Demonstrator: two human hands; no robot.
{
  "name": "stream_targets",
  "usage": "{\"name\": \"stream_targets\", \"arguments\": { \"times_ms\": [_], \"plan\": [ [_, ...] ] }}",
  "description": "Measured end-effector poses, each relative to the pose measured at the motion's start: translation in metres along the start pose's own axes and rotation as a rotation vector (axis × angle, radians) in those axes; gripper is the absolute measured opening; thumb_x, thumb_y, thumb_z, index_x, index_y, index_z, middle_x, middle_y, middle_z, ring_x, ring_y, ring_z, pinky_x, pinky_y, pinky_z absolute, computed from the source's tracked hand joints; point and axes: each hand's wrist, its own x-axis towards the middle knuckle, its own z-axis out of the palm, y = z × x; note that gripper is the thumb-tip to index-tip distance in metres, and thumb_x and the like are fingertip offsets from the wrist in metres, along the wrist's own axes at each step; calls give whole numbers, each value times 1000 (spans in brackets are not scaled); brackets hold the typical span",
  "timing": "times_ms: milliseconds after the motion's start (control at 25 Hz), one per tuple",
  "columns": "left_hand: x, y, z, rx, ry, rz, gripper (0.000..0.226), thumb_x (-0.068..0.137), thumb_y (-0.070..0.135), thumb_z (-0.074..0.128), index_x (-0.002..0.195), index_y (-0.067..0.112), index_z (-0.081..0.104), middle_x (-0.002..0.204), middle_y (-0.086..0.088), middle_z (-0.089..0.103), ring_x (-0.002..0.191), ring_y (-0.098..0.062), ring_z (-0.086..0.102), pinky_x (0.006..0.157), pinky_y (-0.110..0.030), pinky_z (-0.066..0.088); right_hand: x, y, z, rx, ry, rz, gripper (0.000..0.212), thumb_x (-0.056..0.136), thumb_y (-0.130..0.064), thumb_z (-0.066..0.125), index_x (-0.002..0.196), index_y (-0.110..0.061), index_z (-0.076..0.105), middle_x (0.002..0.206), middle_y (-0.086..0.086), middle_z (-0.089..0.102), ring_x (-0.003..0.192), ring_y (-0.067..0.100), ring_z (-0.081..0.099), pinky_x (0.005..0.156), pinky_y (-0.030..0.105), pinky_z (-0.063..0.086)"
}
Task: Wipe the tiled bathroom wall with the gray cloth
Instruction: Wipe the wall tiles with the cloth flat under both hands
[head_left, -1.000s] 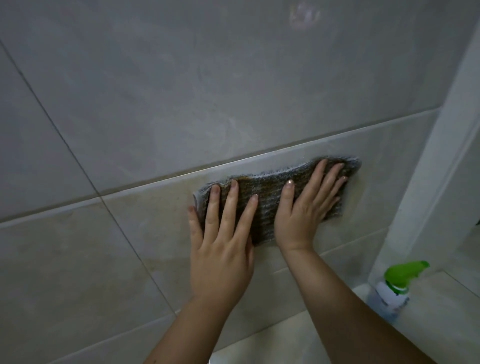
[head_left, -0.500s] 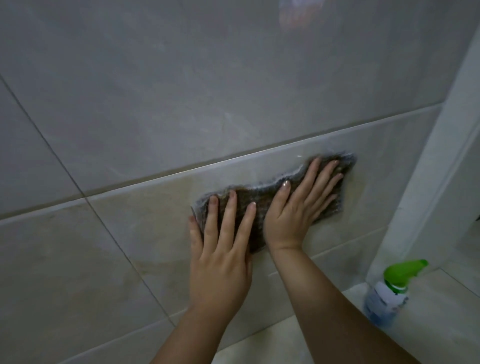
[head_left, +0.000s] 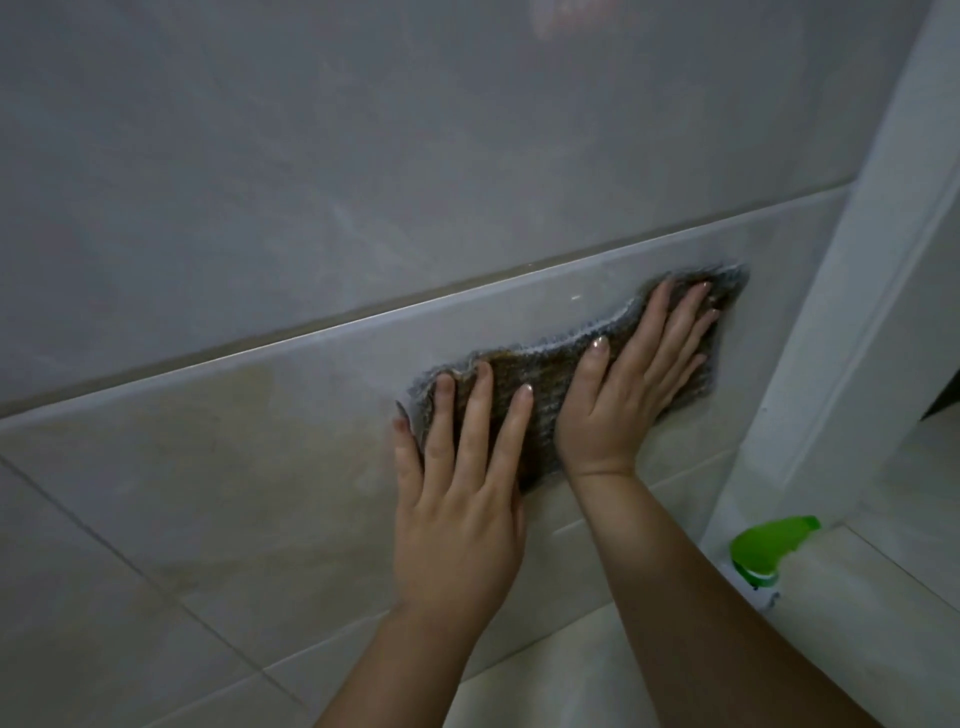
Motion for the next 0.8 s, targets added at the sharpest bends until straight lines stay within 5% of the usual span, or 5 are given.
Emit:
{"name": "stream_targets", "arguments": {
  "times_ms": [280,400,600,800],
  "plan": [
    [58,33,-12,-76,144,-49,72,83,29,59,151,20,38,163,-9,7,151,-37,0,120,-60,-2,54,-4,-8,68,-52,192,71,92,-50,25,153,-14,18,162,13,10,149,34,3,117,55,3],
    [81,47,-4,-60,186,-38,69,91,25,60,154,20,31,161,-12,3,150,-37,0,120,-58,-6,86,9,-14,83,-53,113,71,93,-51,24,154,-16,16,163,10,6,149,32,-1,117,51,-1],
    [49,68,37,-55,106,10,74,91,19,64,155,20,26,164,-9,6,151,-29,-11,121,-54,-7,68,62,-13,13,-65,92,67,95,-48,25,153,-13,15,161,16,9,149,36,3,118,48,3],
    [24,82,57,-26,36,75,69,90,17,44,156,19,24,164,-6,6,150,-28,-15,121,-52,-11,25,101,-18,4,-165,227,64,94,-52,19,149,-24,5,162,14,0,149,33,-3,121,45,-2]
  ]
}}
